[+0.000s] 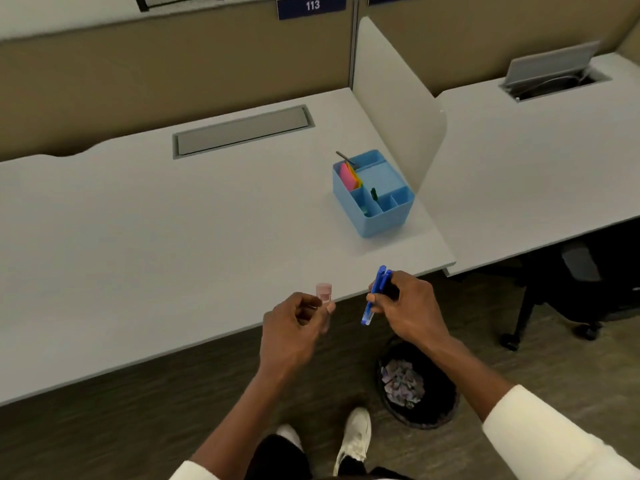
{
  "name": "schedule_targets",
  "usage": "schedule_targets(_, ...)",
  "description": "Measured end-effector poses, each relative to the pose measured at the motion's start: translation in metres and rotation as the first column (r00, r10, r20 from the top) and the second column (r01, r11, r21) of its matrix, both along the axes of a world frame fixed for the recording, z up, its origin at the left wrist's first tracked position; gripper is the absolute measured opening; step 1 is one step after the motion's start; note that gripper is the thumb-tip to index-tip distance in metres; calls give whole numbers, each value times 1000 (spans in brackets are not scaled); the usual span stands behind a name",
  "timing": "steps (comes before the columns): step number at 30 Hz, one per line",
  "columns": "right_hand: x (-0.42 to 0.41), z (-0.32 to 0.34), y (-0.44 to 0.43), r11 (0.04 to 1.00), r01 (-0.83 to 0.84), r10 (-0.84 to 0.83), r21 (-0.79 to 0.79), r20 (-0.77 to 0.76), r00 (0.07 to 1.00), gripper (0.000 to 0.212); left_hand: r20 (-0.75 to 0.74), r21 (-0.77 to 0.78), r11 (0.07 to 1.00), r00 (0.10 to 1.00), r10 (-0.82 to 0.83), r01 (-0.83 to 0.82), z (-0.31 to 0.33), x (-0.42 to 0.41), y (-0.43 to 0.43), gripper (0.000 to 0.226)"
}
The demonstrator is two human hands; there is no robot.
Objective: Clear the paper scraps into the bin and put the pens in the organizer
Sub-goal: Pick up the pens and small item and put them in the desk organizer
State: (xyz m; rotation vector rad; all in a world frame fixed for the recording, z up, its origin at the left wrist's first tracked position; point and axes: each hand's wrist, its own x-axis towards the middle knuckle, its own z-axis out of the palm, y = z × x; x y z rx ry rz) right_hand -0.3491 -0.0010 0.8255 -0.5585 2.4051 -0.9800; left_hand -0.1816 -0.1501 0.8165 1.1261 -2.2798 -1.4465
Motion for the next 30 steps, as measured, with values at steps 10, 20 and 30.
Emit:
schedule_targets(10, -66, 7, -70, 989, 142, -147, -38, -254, 956, 32, -19, -19, 1000, 1000, -25, 24, 1, -70, -86, 28)
schedule_targets(20, -120, 34, -112, 933, 327, -357, -147, -469, 808, 26, -56, -47, 986, 985, -165, 162, 2, -147, -171, 31)
schedule_targets(30, -152, 12, -117, 936, 322, -350, -144, -479, 805, 25, -162, 5, 993, 980, -115, 117, 10, -193, -174, 27)
